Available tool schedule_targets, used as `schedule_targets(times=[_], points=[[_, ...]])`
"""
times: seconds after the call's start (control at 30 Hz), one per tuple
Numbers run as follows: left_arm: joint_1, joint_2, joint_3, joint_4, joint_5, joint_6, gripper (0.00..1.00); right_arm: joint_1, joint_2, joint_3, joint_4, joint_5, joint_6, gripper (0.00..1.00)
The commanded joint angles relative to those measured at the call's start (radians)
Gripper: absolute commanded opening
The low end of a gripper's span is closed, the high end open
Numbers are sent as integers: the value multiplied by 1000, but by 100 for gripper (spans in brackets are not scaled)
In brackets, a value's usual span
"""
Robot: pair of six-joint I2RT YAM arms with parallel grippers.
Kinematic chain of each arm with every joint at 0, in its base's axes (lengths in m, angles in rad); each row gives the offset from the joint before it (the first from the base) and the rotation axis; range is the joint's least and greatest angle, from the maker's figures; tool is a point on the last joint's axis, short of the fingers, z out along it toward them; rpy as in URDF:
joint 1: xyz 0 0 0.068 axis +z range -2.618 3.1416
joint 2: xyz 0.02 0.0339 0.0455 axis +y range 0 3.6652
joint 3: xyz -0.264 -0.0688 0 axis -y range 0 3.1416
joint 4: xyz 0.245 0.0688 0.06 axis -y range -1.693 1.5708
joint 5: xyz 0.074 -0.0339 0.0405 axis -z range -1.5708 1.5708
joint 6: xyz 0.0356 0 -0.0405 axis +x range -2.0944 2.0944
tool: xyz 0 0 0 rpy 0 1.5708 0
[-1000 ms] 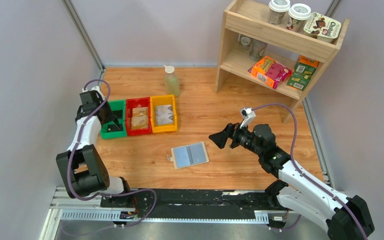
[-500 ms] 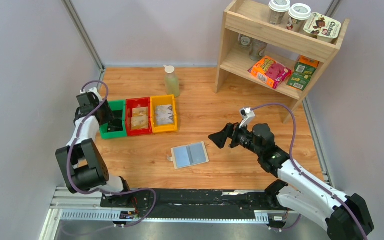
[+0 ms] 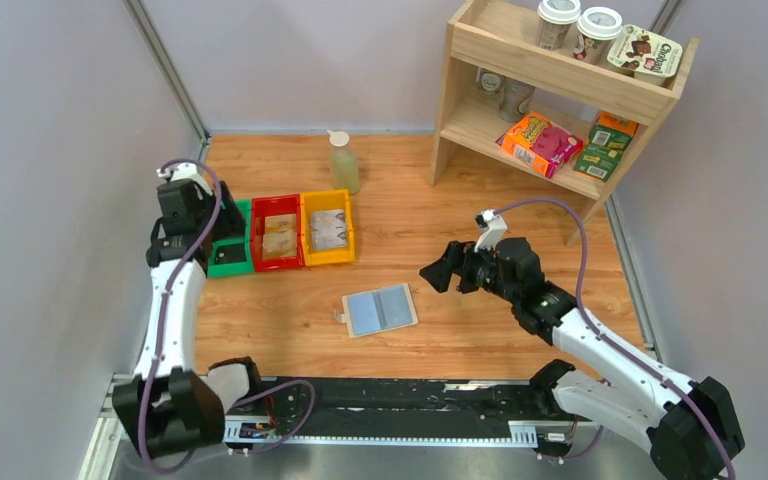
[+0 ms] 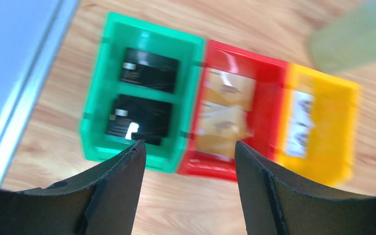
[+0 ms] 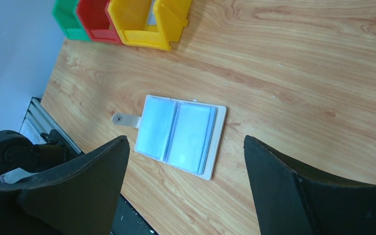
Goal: Take the credit cards out of the card holder
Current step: Place the credit card in the storage box, then remove the credit card from the card holder.
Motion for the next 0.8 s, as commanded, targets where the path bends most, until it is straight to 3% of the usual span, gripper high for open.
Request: schedule_targets(times=[0.0,0.17,0.4,0.53,0.77], points=[[-198,-173,-2,-111,17,-161,74,23,82,89,-64,26,1,85],[-451,-307,-114,-108,16,-325,74,83,246,196,-154,29,-2,68],[-835,-235,-237,-35,-36,-480,74,210,483,344,-308,136,0,56],[-942,-140,-272,19,-86,-517,73,253,587,407,-363,178,8,51],[-989,-34,-318,65,-117,-545,69,278,708,463,-405,186,17,48]])
